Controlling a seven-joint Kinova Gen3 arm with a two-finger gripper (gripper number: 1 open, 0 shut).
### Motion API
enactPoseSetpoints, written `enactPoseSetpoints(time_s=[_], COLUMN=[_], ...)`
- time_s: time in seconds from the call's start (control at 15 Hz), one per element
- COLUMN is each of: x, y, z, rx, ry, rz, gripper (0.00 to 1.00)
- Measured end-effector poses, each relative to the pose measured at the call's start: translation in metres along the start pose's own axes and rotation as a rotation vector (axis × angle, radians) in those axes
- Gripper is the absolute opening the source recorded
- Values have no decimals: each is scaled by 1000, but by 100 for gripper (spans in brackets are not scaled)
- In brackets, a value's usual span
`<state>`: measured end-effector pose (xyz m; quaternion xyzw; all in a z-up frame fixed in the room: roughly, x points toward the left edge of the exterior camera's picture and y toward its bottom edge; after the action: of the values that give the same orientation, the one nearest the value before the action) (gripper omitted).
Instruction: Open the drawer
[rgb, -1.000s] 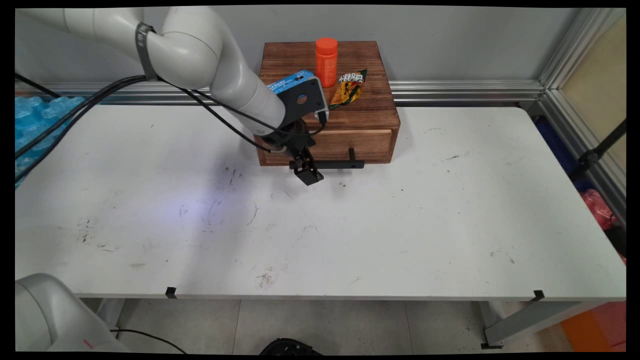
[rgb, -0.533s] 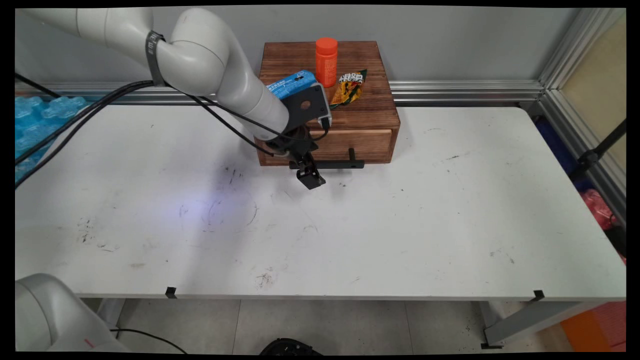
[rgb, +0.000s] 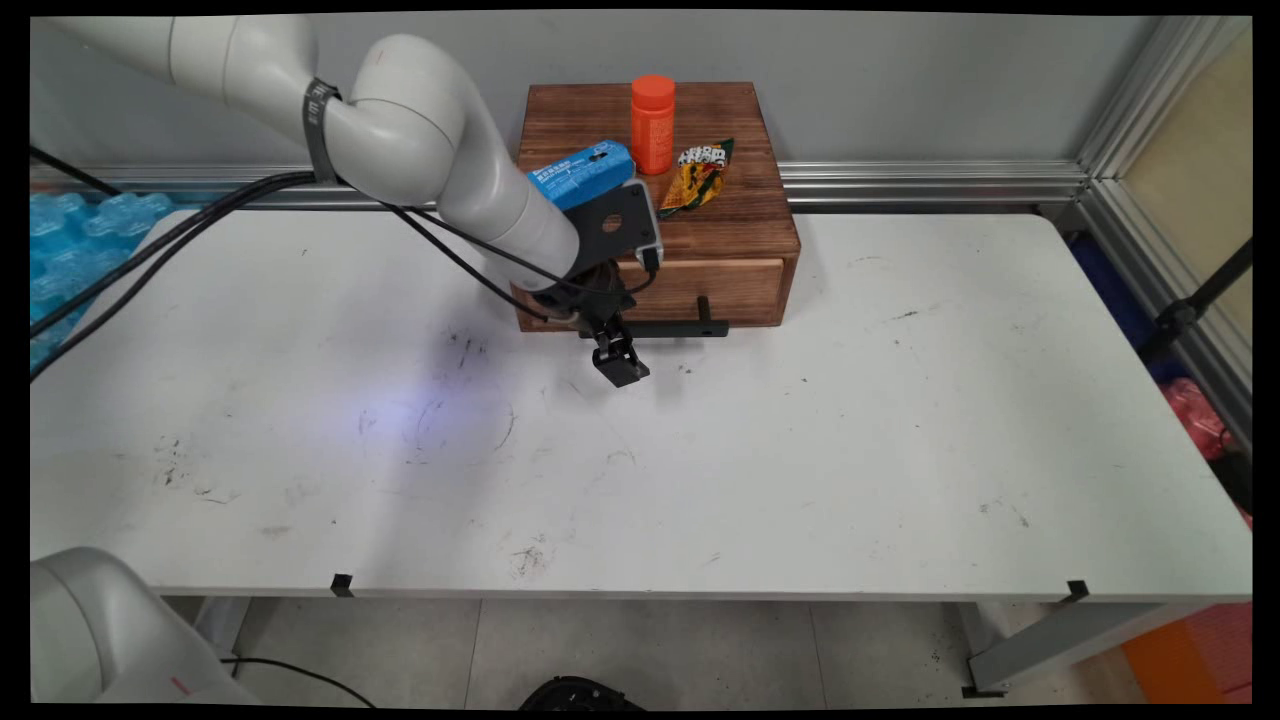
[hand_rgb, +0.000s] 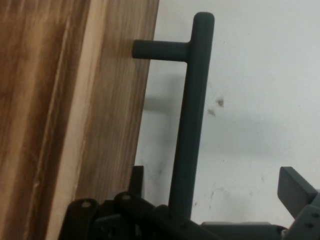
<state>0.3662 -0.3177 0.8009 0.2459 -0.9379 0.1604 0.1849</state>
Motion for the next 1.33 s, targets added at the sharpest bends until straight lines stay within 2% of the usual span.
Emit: enactPoseSetpoints(time_s=[0.67,1.33], x=[-1,2], y=[8,27], z=[8,6], rx=[-16,-44], ry=[-2,-1], rz=[-1,-8], gripper=[100,100])
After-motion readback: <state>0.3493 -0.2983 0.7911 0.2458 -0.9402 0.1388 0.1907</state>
